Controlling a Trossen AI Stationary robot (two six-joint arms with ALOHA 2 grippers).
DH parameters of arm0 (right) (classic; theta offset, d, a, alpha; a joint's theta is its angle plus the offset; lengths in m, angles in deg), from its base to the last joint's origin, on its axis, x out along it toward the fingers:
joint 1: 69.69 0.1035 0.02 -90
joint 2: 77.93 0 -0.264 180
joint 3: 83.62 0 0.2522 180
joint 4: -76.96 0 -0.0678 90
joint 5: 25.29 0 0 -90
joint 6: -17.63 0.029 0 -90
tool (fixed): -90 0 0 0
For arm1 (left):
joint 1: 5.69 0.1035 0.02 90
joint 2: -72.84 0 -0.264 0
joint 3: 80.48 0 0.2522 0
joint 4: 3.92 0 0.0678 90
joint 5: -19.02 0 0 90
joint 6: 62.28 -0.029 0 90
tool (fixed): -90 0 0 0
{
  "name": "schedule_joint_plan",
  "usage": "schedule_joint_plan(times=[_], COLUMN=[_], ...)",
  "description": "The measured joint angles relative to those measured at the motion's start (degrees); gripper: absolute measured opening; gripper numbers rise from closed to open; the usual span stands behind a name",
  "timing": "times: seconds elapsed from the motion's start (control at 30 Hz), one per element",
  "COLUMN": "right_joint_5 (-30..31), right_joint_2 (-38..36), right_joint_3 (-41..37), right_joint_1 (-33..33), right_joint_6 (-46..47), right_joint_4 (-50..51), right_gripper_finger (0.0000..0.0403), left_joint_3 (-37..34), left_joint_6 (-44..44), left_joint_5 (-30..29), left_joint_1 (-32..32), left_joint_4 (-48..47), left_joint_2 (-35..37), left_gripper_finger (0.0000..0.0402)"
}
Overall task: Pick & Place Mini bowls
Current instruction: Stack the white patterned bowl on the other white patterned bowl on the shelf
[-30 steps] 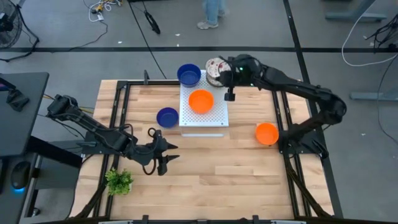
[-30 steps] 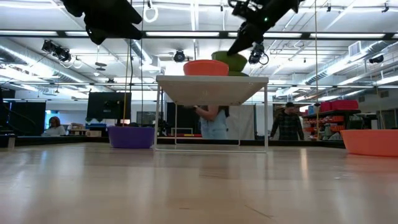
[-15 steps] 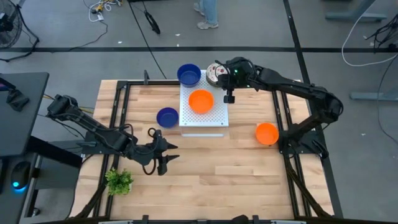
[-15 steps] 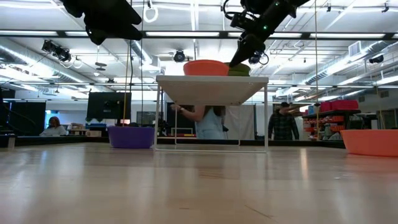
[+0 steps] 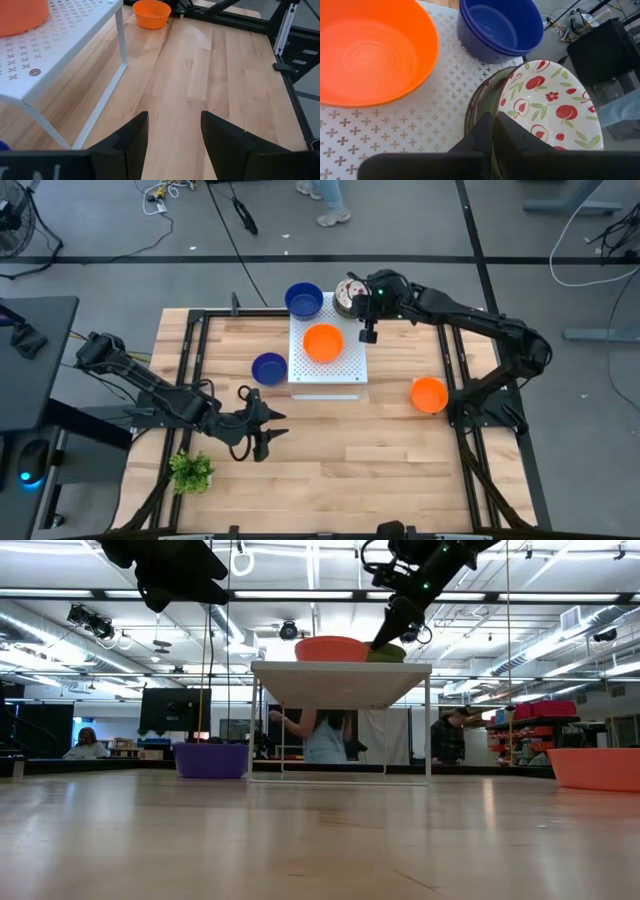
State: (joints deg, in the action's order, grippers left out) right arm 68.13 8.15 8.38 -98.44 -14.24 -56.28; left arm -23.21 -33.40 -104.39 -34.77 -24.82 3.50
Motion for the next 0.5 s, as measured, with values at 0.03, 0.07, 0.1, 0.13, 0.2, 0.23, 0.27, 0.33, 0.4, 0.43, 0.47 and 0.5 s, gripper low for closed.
schedule_joint_plan(times=[0.03, 0.07, 0.1, 0.13, 0.2, 0.23, 0.27, 0.33, 0.4, 0.43, 0.47, 0.5], right_joint_5=[0.01, 0.10, 0.17, 0.15, 0.11, 0.09, 0.07, 0.14, 0.15, 0.15, 0.17, 0.17], right_joint_2=[0.11, 0.36, 0.57, 0.85, 1.26, 1.39, 1.50, 1.53, 1.52, 1.46, 1.39, 1.33], right_joint_3=[0.01, 0.03, 0.04, 0.04, 0.05, 0.09, 0.09, 0.09, 0.09, 0.09, 0.09, 0.09], right_joint_1=[-0.08, -0.12, -0.12, -0.16, -0.16, -0.16, -0.14, -0.16, -0.15, -0.11, -0.07, -0.07], right_joint_6=[0.04, 0.06, 0.06, 0.03, 0.01, 0.05, 0.06, 0.06, 0.23, 0.64, 1.04, 1.06], right_joint_4=[-0.03, -0.19, -0.26, -0.22, -0.35, -0.49, -0.49, -0.53, -0.75, -0.75, -0.78, -0.84], right_gripper_finger=[0.0018, 0.0019, 0.0020, 0.0023, 0.0030, 0.0035, 0.0040, 0.0051, 0.0064, 0.0071, 0.0078, 0.0085], left_joint_3=[0.00, 0.00, 0.00, 0.00, 0.00, 0.00, 0.00, 0.00, 0.00, 0.00, 0.00, 0.00], left_joint_6=[-0.02, 0.00, -0.01, 0.00, 0.00, 0.00, 0.00, 0.00, 0.00, -0.01, -0.01, -0.02], left_joint_5=[0.00, 0.00, 0.00, 0.00, 0.00, 0.00, 0.00, 0.00, 0.00, 0.00, 0.00, 0.00], left_joint_1=[0.00, 0.00, 0.00, 0.00, 0.00, 0.00, 0.00, 0.00, 0.00, 0.00, 0.00, 0.00], left_joint_4=[0.00, 0.00, 0.02, 0.00, 0.02, 0.02, 0.01, 0.02, 0.02, 0.00, 0.02, 0.01], left_joint_2=[0.00, 0.00, 0.00, 0.00, 0.00, 0.00, 0.00, 0.00, 0.00, 0.00, 0.00, 0.00], left_gripper_finger=[0.0186, 0.0186, 0.0186, 0.0186, 0.0186, 0.0186, 0.0186, 0.0186, 0.0186, 0.0186, 0.0186, 0.0186])
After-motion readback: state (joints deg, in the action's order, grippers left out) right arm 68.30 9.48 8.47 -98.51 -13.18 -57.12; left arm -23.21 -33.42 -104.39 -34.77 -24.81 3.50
